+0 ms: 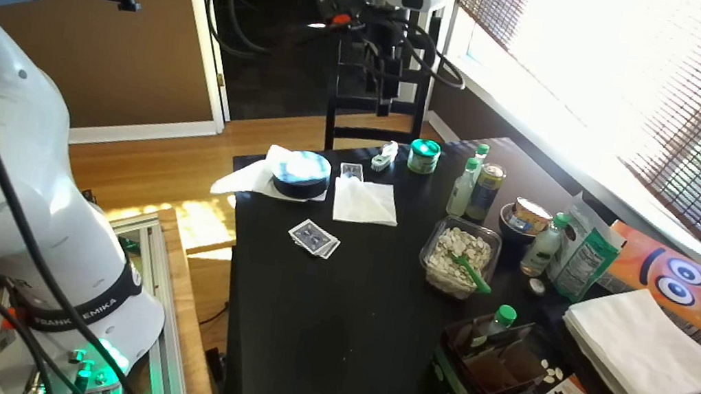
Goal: Pick up one bottle from the left and put it in the box on the right.
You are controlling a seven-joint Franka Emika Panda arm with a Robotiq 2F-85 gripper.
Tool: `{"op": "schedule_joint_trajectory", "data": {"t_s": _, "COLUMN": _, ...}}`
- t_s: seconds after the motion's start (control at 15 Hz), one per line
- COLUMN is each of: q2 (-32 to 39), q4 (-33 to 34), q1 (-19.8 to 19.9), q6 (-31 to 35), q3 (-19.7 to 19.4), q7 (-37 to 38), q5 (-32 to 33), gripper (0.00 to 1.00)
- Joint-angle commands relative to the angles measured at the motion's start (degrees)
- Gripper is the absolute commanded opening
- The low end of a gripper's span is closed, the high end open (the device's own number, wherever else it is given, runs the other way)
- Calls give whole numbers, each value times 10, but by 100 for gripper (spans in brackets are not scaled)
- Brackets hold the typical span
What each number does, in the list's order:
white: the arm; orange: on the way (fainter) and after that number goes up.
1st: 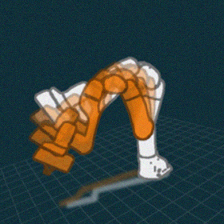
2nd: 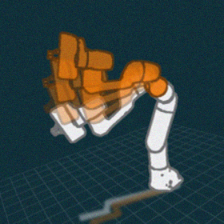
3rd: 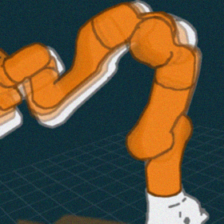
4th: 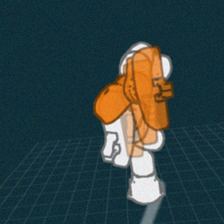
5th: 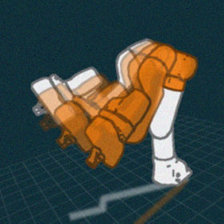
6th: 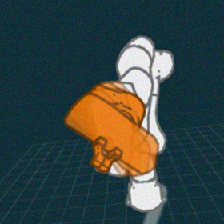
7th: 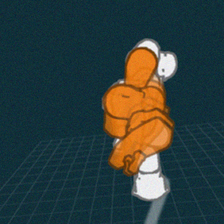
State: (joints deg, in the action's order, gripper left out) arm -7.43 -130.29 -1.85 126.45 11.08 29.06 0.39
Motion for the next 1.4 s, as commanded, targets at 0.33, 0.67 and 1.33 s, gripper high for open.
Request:
{"op": "schedule_joint_trajectory", "data": {"t_s": 0.33, "q2": 251, "q4": 255, "q1": -30, "q6": -36, "q3": -53, "q7": -33, "q5": 63, "gripper": 100}}
{"op": "schedule_joint_trajectory", "data": {"t_s": 0.67, "q2": 259, "q4": 260, "q1": -41, "q6": -27, "q3": -69, "q7": -51, "q5": 40, "gripper": 100}}
{"op": "schedule_joint_trajectory", "data": {"t_s": 1.33, "q2": 382, "q4": 378, "q1": -43, "q6": 24, "q3": -82, "q7": -101, "q5": 35, "gripper": 100}}
